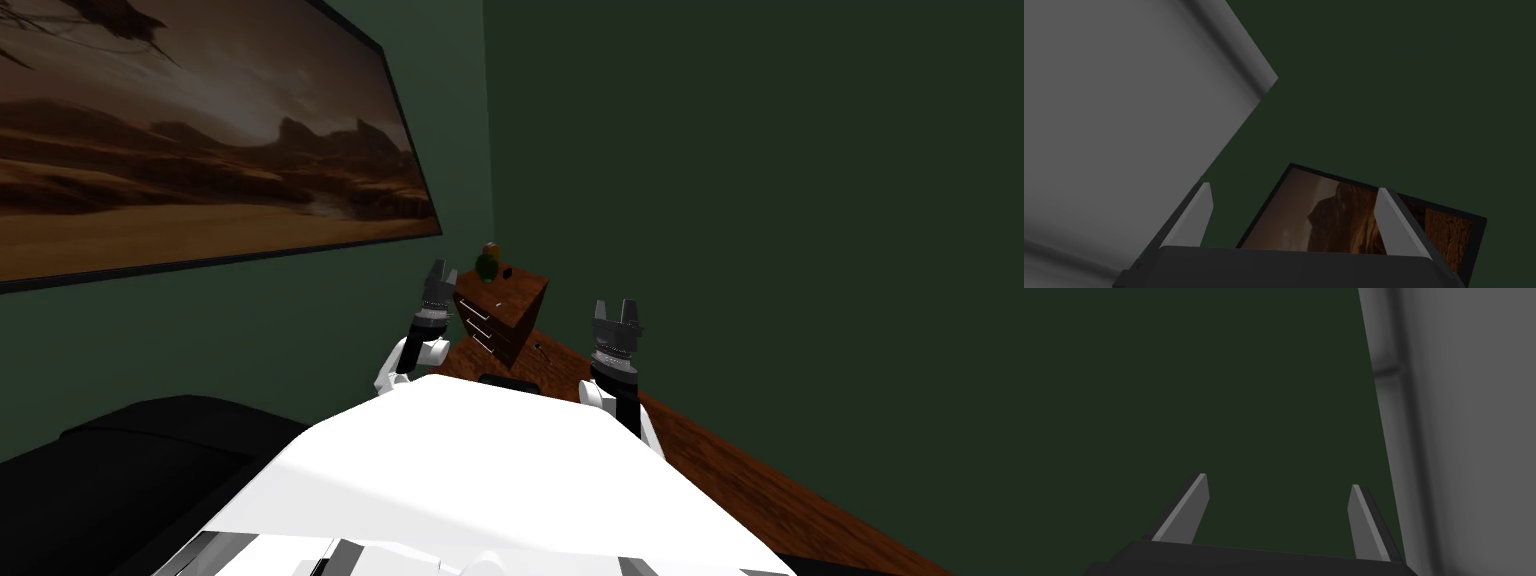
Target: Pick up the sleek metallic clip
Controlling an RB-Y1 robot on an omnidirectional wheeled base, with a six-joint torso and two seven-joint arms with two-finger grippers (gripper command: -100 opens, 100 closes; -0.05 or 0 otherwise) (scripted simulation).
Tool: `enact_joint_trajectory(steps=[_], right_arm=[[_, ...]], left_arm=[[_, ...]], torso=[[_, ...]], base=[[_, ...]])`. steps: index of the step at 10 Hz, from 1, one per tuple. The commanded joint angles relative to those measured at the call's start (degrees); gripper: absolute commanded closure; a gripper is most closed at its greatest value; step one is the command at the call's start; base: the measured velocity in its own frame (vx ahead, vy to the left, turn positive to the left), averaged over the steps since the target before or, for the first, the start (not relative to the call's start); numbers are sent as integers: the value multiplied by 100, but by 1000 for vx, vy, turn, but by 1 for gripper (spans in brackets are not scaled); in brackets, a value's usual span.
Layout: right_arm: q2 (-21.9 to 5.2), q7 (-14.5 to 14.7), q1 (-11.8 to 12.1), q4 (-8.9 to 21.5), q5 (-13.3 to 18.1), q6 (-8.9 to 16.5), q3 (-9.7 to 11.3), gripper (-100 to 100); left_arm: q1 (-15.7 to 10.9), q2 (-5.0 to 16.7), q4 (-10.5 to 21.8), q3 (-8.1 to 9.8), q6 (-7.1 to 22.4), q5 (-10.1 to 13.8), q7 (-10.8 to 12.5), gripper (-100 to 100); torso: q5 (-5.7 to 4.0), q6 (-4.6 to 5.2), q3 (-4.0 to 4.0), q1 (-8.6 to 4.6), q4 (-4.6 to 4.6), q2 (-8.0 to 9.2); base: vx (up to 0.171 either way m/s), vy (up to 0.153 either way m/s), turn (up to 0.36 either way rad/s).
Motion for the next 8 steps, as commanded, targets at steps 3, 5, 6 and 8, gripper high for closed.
enact_joint_trajectory(steps=[3,5,6,8], right_arm=[[0,0,0,0,0,0,0,0],[0,0,0,0,0,0,0,0],[0,0,0,0,0,0,0,0],[0,0,0,0,0,0,0,0]], left_arm=[[-251,135,63,106,589,17,-148,-100],[-417,212,113,176,834,30,-256,-100],[-417,212,113,176,985,30,-256,-100],[-586,287,172,250,1319,48,-370,-100]], torso=[[0,0,-1,-1,0,-2],[2,0,1,10,0,2],[2,0,1,9,0,1],[-1,0,0,-3,0,0]], base=[[12,-57,18],[7,-31,12],[9,-43,16],[10,-70,21]])
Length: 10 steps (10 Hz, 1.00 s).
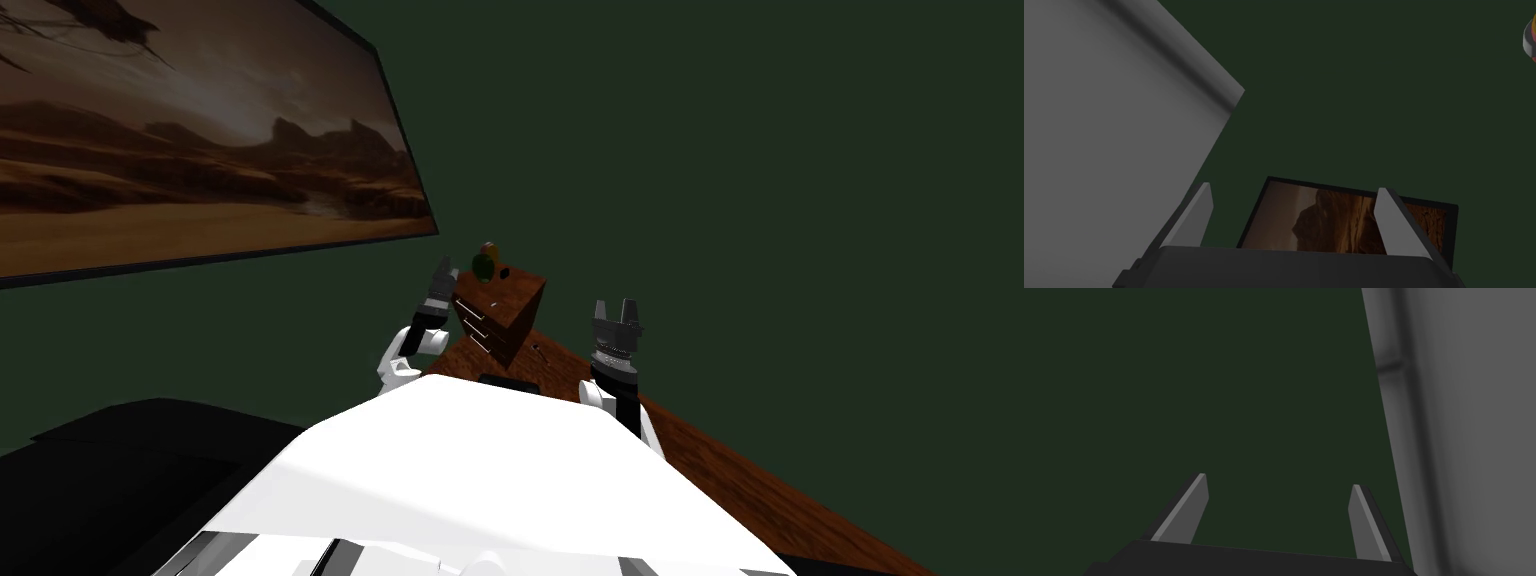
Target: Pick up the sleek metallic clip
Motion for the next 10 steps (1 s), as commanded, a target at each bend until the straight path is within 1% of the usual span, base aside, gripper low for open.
enact_joint_trajectory(steps=[1,2,3,4,5,7,8,9,10], right_arm=[[0,0,0,0,0,0,0,0],[0,0,0,0,0,0,0,0],[0,0,0,0,0,0,0,0],[0,0,0,0,0,0,0,0],[0,0,0,0,0,0,0,0],[0,0,0,0,0,0,0,0],[0,0,0,0,0,0,0,0],[0,0,0,0,0,0,0,0],[0,0,0,0,0,0,0,0]], left_arm=[[-19,6,-20,2,222,-2,-24,-100],[-189,79,48,80,423,22,-145,-100],[-189,79,48,80,595,22,-145,-100],[-189,79,48,80,648,22,-145,-100],[-357,153,126,161,874,52,-270,-100],[-357,153,126,161,1094,52,-270,-100],[-523,228,213,245,1309,89,-400,-100],[-523,228,213,245,1476,89,-400,-100],[-523,228,213,245,1557,89,-400,-100]], torso=[[0,0,0,0,0,0],[2,0,2,11,1,3],[2,0,1,7,1,2],[2,0,1,7,0,1],[3,-1,2,14,1,3],[1,0,1,3,1,2],[2,0,2,11,1,3],[2,0,0,6,0,0],[1,-1,0,3,0,1]], base=[[1,-26,-2],[5,-46,16],[7,-49,20],[2,-25,1],[4,-53,21],[4,-45,7],[11,-52,12],[11,-60,14],[3,-34,4]])
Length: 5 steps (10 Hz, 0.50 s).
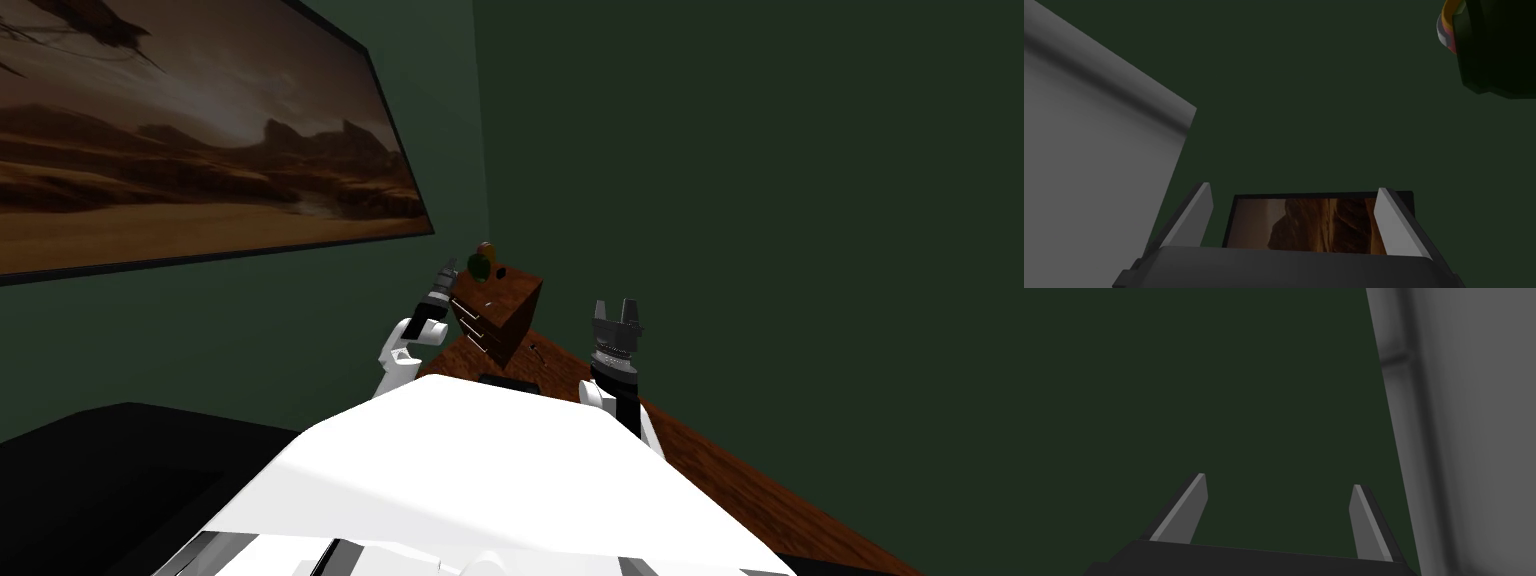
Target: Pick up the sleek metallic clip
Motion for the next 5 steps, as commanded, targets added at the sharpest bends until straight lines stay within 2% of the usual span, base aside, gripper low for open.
enact_joint_trajectory(steps=[1,3,4,5], right_arm=[[0,0,0,0,0,0,0,0],[0,0,0,0,0,0,0,0],[0,0,0,0,0,0,0,0],[0,0,0,0,0,0,0,0]], left_arm=[[-188,78,119,88,286,42,-139,-100],[-188,78,119,88,560,42,-139,-100],[-346,158,225,173,745,92,-276,-100],[-346,158,225,173,864,92,-276,-100]], torso=[[0,0,0,0,0,0],[-2,0,-1,-8,-1,-3],[0,0,0,0,0,0],[0,0,0,-5,0,0]], base=[[10,-59,10],[7,-47,7],[0,-58,5],[3,-63,10]])
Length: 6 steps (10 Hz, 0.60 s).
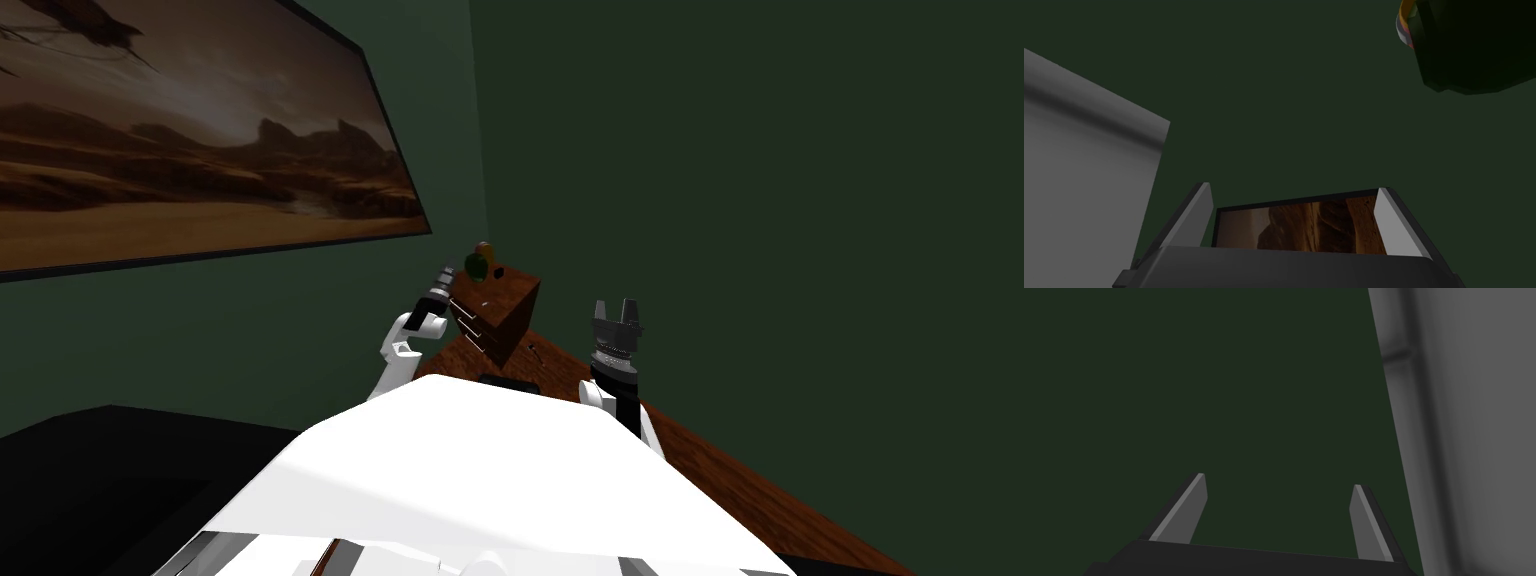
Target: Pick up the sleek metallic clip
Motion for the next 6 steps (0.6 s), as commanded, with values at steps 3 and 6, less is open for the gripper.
enact_joint_trajectory(steps=[3,6], right_arm=[[0,0,0,0,0,0,0,0],[0,0,0,0,0,0,0,0]], left_arm=[[-153,77,93,86,654,54,-172,-100],[-301,159,214,171,1177,117,-315,-100]], torso=[[0,0,-2,0,-1,-4],[1,0,-1,1,0,-2]], base=[[11,-59,4],[12,-56,2]])
